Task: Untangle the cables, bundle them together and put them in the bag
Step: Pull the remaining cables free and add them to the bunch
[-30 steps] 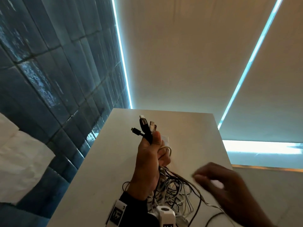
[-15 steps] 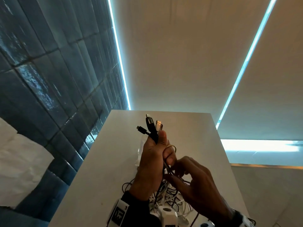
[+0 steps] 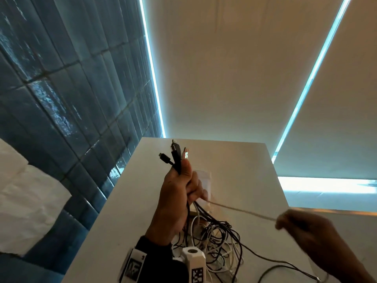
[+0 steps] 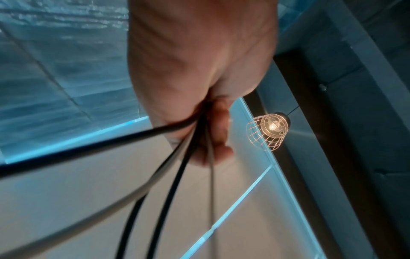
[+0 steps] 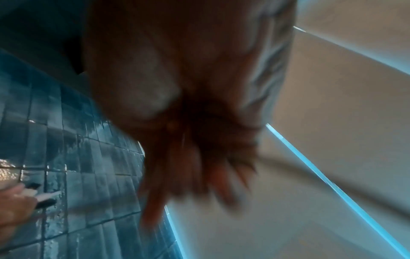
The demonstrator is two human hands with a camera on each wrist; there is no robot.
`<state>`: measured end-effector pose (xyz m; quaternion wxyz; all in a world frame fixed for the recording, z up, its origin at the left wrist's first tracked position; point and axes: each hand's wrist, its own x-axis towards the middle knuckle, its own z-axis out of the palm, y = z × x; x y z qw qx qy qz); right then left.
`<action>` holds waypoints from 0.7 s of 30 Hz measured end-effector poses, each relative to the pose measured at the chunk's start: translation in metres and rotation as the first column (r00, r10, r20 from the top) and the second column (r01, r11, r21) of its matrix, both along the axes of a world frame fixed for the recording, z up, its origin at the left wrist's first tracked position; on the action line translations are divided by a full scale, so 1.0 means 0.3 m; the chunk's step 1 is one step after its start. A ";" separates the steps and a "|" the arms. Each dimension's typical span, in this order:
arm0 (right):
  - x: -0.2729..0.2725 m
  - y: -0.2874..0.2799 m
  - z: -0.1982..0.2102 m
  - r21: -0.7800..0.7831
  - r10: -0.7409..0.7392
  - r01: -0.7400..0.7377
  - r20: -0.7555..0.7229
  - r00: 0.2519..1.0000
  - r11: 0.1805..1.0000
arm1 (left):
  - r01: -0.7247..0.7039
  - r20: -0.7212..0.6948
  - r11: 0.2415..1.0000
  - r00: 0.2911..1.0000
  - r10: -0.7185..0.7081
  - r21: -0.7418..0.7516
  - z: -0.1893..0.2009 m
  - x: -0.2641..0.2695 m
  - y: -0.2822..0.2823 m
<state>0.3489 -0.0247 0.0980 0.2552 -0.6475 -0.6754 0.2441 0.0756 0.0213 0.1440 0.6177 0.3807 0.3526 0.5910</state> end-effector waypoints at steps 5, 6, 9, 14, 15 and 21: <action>-0.074 0.015 0.027 -0.066 0.215 -0.225 -0.139 0.967 0.972 | 0.258 0.286 0.964 0.921 -0.265 0.061 0.053 0.063 -0.032; -0.132 0.025 0.048 -0.030 0.266 -0.285 -0.274 0.924 0.958 | 0.305 0.291 0.949 0.903 -0.316 0.086 0.066 0.082 -0.045; -0.300 0.045 0.090 0.021 0.434 -0.527 -0.594 0.677 0.850 | 0.377 0.200 0.916 0.895 -0.399 0.138 0.090 0.109 -0.059; -0.266 0.029 0.071 -0.076 0.241 -0.561 -0.849 0.470 0.825 | 0.269 0.184 0.952 0.938 -0.293 0.148 0.106 0.045 -0.045; -0.232 0.020 0.054 -0.107 0.205 -0.545 -0.853 0.480 0.832 | 0.234 0.215 0.960 0.941 -0.263 0.151 0.105 0.030 -0.040; -0.092 -0.072 -0.055 -0.290 -0.066 -0.381 -0.862 0.503 0.878 | 0.069 0.275 0.964 0.951 -0.141 0.257 0.115 -0.074 -0.003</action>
